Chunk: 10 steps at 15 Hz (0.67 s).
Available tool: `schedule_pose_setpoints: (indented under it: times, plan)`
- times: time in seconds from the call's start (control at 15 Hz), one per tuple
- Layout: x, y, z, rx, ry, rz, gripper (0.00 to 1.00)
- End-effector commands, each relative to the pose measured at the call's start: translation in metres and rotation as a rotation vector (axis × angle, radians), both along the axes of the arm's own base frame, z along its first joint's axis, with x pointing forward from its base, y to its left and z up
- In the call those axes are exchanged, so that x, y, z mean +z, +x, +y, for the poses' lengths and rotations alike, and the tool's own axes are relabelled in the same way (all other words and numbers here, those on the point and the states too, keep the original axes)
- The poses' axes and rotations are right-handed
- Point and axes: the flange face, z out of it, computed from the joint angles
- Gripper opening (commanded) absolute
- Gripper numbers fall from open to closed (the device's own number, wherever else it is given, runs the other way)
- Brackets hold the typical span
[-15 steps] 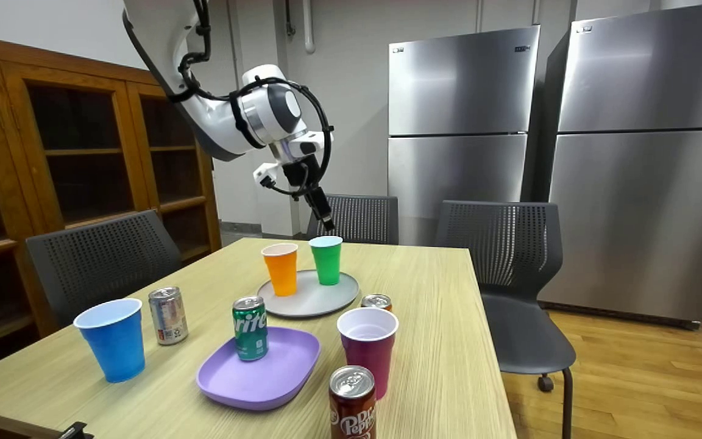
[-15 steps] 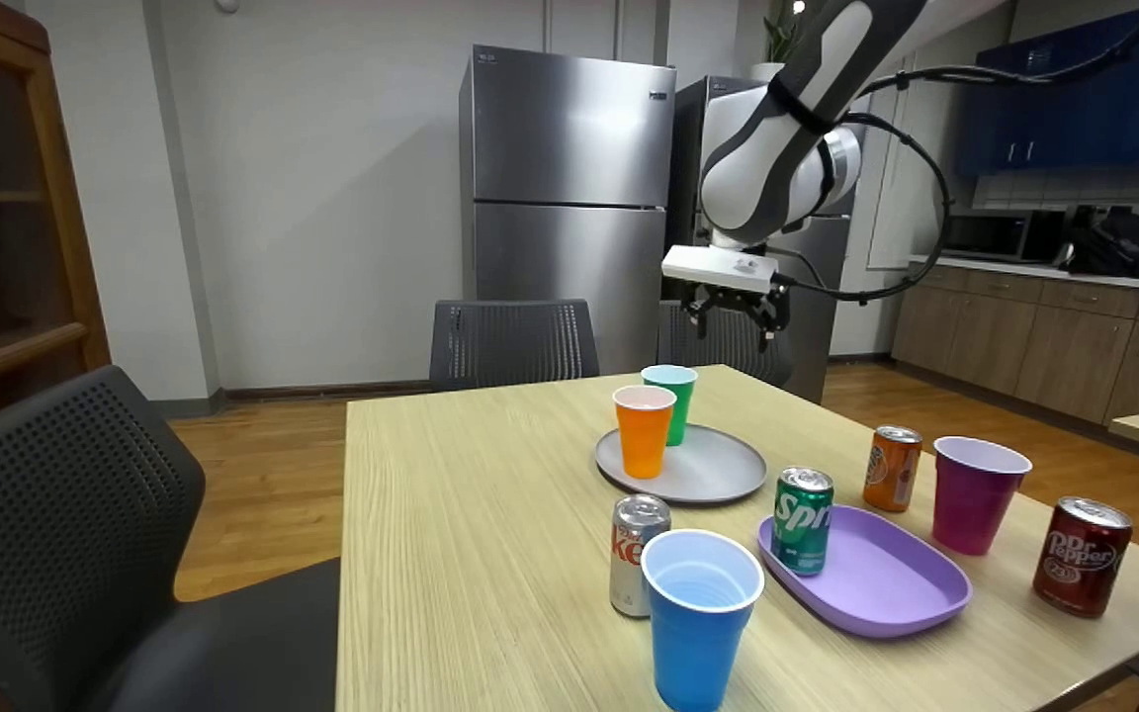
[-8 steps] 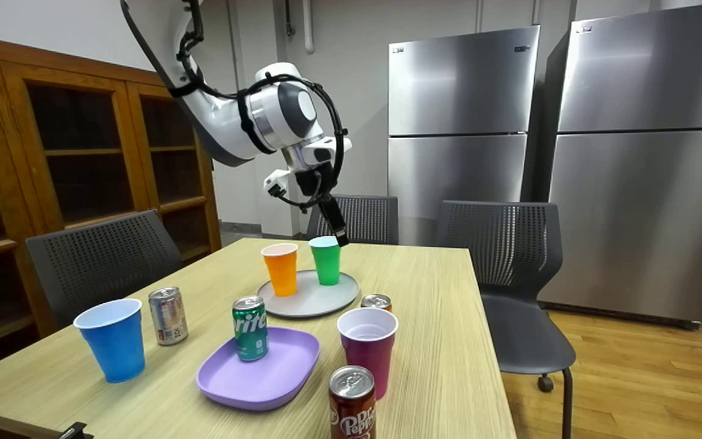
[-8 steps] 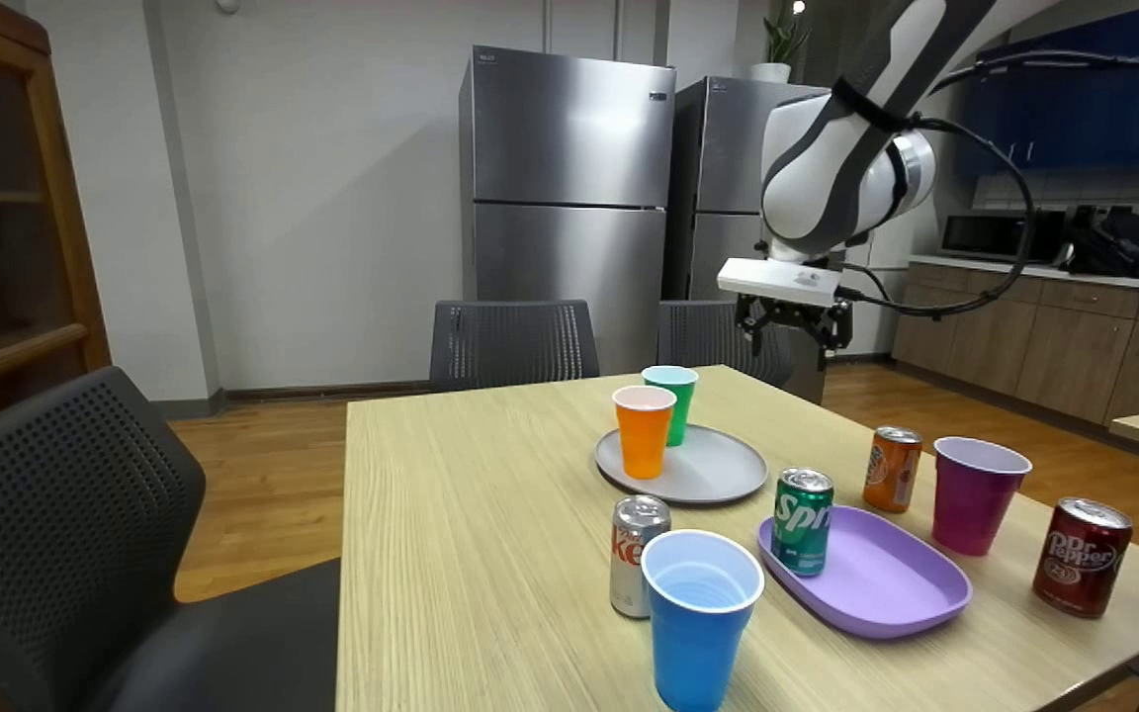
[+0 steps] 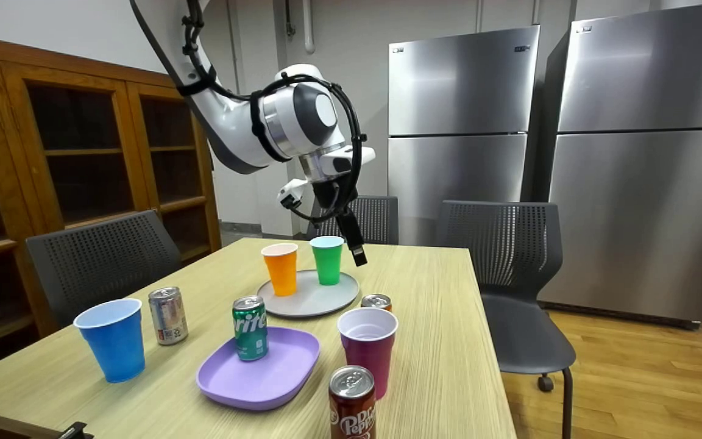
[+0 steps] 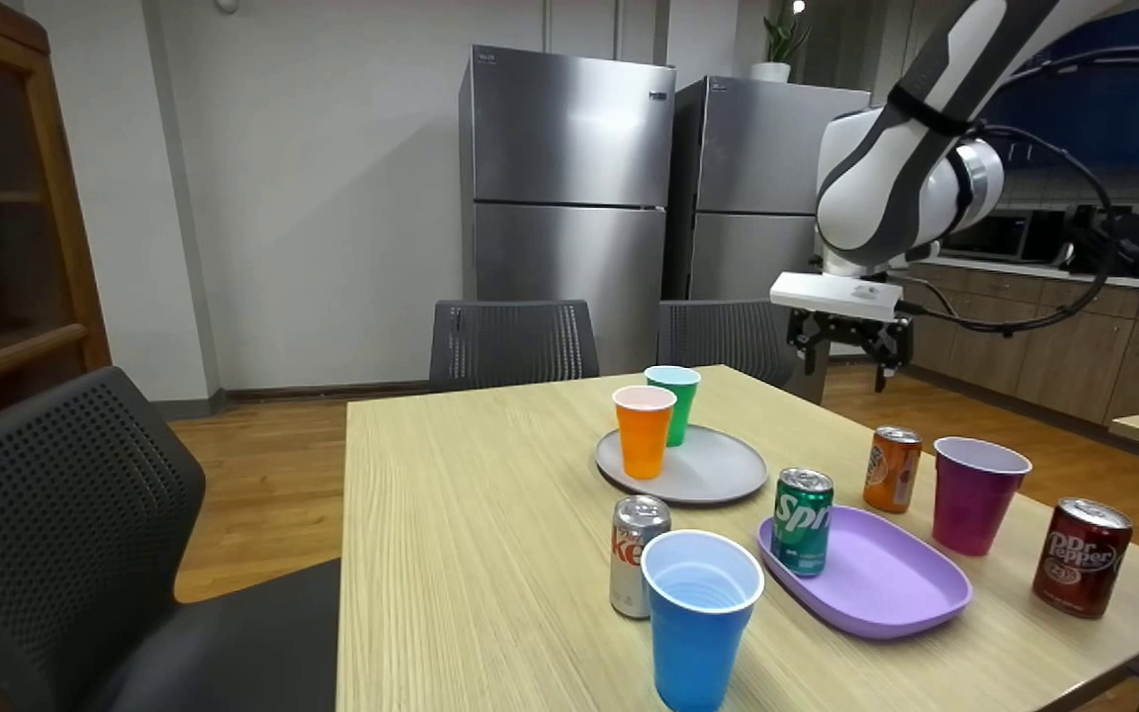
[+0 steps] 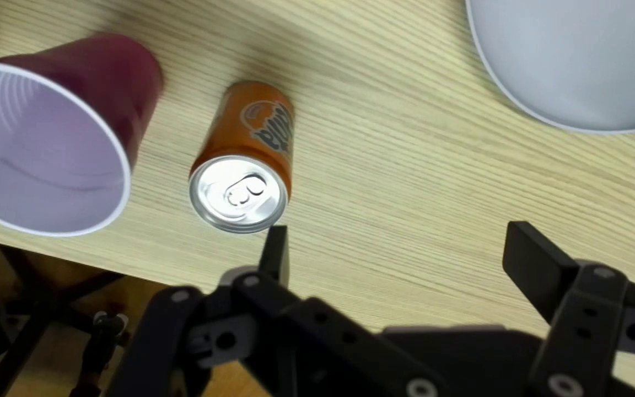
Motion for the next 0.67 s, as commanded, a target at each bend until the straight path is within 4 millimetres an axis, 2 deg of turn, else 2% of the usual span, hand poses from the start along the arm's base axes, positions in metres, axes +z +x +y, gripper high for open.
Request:
schedule_pose_setpoints:
  times: [0.0,0.4,0.6]
  plan:
    - [0.008,-0.021,-0.018,0.021,0.010,0.009,1.00]
    - [0.011,-0.025,-0.052,0.143,-0.004,0.065,1.00]
    - [0.009,-0.023,-0.060,0.257,-0.022,0.106,1.00]
